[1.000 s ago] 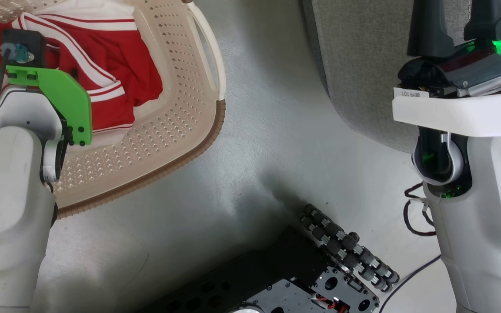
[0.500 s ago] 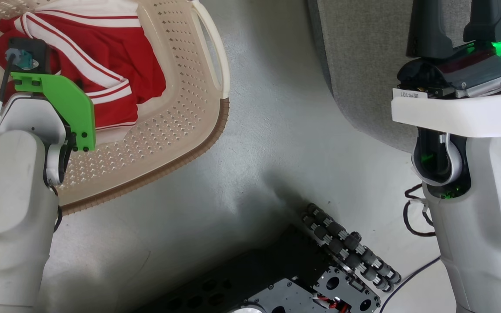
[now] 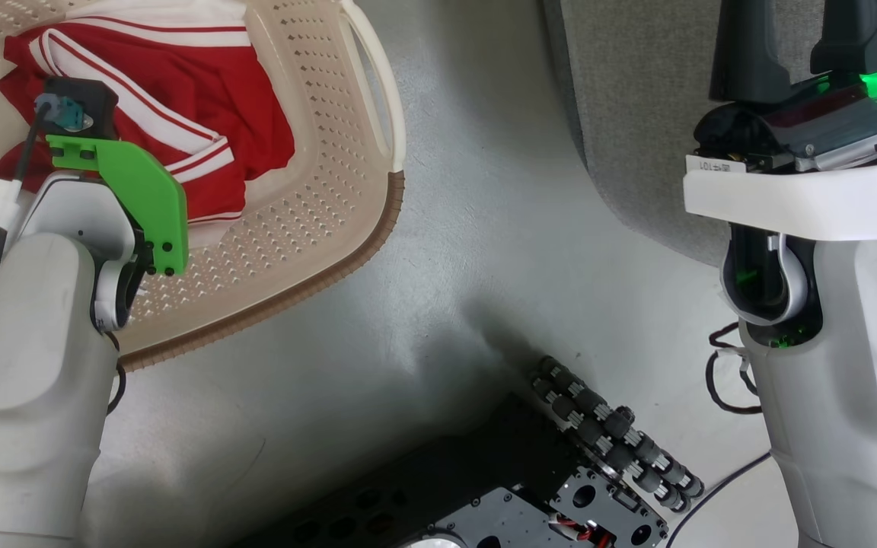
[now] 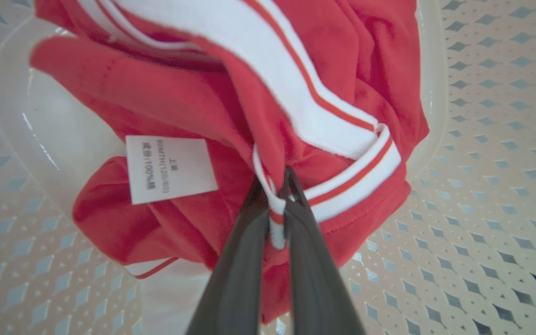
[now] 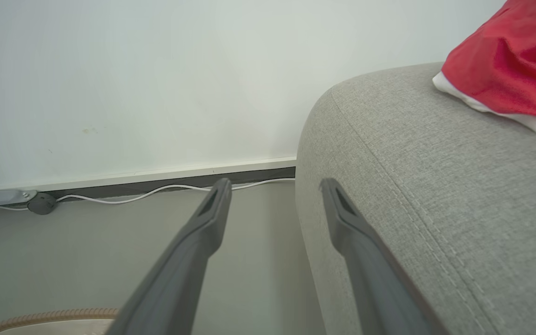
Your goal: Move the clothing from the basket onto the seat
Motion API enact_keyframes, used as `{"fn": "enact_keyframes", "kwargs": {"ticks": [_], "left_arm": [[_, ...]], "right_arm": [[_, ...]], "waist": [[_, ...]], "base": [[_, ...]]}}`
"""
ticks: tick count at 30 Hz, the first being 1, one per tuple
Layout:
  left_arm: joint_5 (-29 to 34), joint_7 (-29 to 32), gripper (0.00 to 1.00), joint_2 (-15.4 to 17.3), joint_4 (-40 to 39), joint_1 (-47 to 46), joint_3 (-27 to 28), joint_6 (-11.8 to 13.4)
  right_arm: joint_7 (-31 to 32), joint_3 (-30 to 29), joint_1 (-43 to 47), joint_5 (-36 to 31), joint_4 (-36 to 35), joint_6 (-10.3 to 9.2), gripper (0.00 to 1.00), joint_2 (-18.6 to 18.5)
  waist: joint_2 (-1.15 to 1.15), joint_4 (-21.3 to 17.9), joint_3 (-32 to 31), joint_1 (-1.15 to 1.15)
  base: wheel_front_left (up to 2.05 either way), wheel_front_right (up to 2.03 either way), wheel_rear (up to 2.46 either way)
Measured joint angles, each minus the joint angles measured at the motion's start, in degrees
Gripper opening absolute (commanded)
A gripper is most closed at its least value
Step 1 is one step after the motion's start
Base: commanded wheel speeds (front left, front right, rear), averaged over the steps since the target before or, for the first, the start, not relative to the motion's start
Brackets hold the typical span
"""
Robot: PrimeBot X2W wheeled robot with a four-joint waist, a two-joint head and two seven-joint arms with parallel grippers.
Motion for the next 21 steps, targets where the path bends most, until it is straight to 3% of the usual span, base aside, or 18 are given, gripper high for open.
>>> {"fn": "enact_keyframes", "kwargs": {"ticks": [8,12,15,21], "left_arm": [[-1.42,-5.27,0.0,0.01,-1.96,0.63,2.2,-0.63],[-3.85,-10.25,0.0,-2.56,-4.24,0.83,2.9,-1.7],[-5.02,-13.78,0.0,-4.69,-6.37,0.96,3.93,-2.14],[-8.15,-21.08,0.0,-4.53,-9.8,4.1,9.06,-2.14]], "right_arm": [[0.0,0.26,-1.06,0.0,1.25,0.85,1.0,0.01],[0.0,-3.23,-1.49,-2.83,2.34,0.97,1.0,0.1],[0.0,-5.84,-1.48,-5.12,3.26,1.11,1.0,0.03],[0.0,-8.79,-1.51,-8.08,4.14,2.54,1.0,-1.05]], "waist": [[0.0,-0.79,-1.69,0.0],[0.0,-0.76,-3.34,0.0],[0.0,0.18,-4.74,0.0],[0.0,3.7,-8.24,0.0]], "base": [[0.0,0.0,0.0],[0.0,0.0,0.0],[0.0,0.0,0.0],[0.0,0.0,0.0]]}}
